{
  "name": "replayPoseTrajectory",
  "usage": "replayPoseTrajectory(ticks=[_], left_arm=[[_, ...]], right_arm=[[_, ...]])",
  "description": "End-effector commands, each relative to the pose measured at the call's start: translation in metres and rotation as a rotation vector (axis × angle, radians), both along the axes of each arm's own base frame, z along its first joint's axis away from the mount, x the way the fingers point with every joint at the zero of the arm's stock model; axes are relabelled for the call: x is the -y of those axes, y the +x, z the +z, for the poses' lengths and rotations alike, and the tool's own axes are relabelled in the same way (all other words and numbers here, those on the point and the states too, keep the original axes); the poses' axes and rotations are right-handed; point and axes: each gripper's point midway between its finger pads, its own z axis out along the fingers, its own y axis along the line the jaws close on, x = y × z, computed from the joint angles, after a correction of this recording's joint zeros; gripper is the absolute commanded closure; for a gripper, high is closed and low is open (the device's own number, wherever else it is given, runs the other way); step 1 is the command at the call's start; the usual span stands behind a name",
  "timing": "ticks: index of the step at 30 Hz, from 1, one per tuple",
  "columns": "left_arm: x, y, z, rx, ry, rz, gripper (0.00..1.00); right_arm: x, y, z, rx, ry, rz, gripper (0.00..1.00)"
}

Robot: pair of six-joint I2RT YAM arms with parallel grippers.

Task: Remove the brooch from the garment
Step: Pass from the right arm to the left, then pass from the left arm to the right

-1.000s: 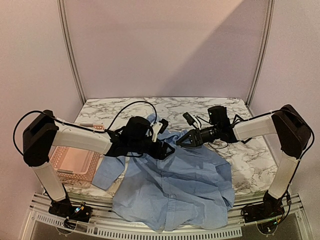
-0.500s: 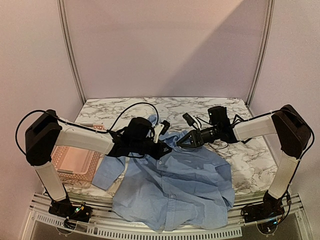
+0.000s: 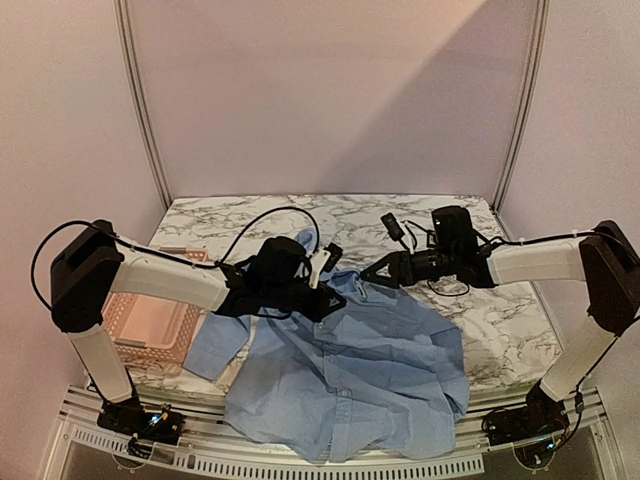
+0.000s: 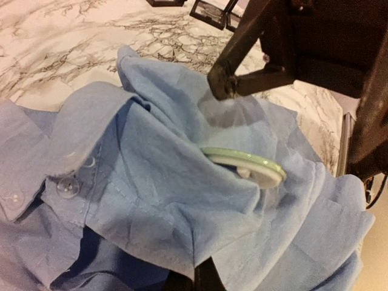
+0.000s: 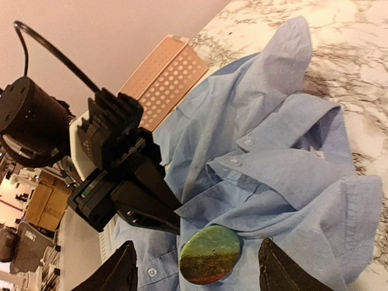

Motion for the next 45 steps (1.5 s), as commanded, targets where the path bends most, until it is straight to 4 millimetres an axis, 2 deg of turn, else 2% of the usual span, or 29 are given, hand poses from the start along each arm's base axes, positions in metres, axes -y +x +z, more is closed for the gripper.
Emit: replayPoseTrajectory(ticks=[1, 10, 18, 22, 26, 30, 32, 37, 41, 43, 45], left_arm=[[0.003, -0.011, 0.009, 0.006, -0.020, -0.015, 1.00], [0.002, -0.009, 0.010, -0.001, -0.018, 0.006, 1.00], [0.003, -0.009, 0.010, -0.003, -0.021, 0.006, 1.00], [0.003, -0.009, 0.011, -0.004, -0.021, 0.007, 1.00], [0.003, -0.009, 0.011, -0.004, -0.021, 0.009, 1.00], [0.003, -0.009, 0.011, -0.002, -0.020, 0.010, 1.00], [0.003, -0.009, 0.012, 0.000, -0.022, 0.012, 1.00], [0.002, -0.007, 0.014, 0.005, -0.022, 0.020, 1.00], [0.001, -0.007, 0.013, 0.001, -0.016, 0.030, 1.00], [0.001, -0.006, 0.013, 0.002, -0.015, 0.034, 0.95], [0.000, -0.006, 0.015, 0.006, -0.014, 0.034, 0.84]], right_arm=[[0.018, 0.016, -0.008, 0.066, -0.102, -0.154, 0.33], [0.016, 0.006, -0.005, 0.167, -0.230, -0.255, 0.43], [0.001, -0.006, -0.016, 0.169, -0.312, -0.282, 0.50], [-0.005, -0.005, -0.023, 0.184, -0.363, -0.303, 0.55], [-0.007, -0.003, -0.028, 0.192, -0.395, -0.320, 0.67], [-0.008, -0.003, -0.031, 0.191, -0.402, -0.321, 0.85], [-0.007, -0.003, -0.031, 0.193, -0.406, -0.325, 0.90], [-0.001, -0.001, -0.032, 0.193, -0.419, -0.364, 0.99], [0.005, -0.001, -0.028, 0.187, -0.396, -0.404, 1.00], [0.005, -0.004, -0.023, 0.188, -0.365, -0.408, 1.00], [0.004, -0.008, -0.020, 0.184, -0.329, -0.396, 1.00]])
